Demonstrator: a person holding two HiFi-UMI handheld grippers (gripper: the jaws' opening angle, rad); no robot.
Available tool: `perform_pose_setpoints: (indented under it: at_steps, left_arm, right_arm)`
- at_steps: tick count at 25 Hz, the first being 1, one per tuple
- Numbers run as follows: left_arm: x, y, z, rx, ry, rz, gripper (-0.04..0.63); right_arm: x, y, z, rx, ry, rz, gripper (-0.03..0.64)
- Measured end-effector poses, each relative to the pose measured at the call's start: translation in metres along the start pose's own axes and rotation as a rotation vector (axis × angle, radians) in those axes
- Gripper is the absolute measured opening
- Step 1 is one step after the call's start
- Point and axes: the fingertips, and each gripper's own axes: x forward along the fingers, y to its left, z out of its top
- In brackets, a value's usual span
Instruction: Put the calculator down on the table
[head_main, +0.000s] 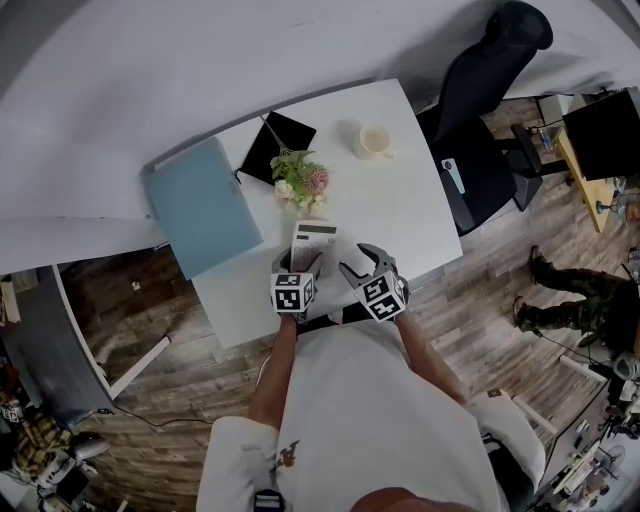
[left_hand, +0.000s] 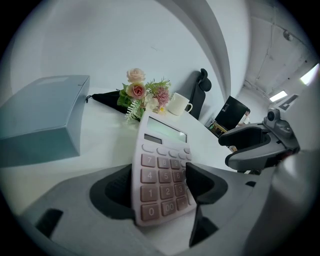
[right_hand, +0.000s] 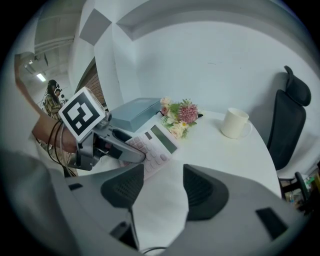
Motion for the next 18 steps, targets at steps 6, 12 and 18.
perform_pose_setpoints:
  at_steps: [6,12,18]
  left_arm:
    - [0.001,0.003,0.001,0.018,0.006,0.018,0.339]
    - [0.001,0.006,0.000,0.064,0.027,0.049,0.356]
    - [-0.003,0.005,0.005,0.084,0.011,0.038,0.356]
  right_arm:
    - [-0.002,0.002,-0.003,0.024,0.001,-0.036,0.252]
    - [-0.007,0.002,-0.003,0.040,-0.006,-0.083,0.255]
    - [-0.014,0.004,-0.001,0.066,-0.022,-0.123,0.259]
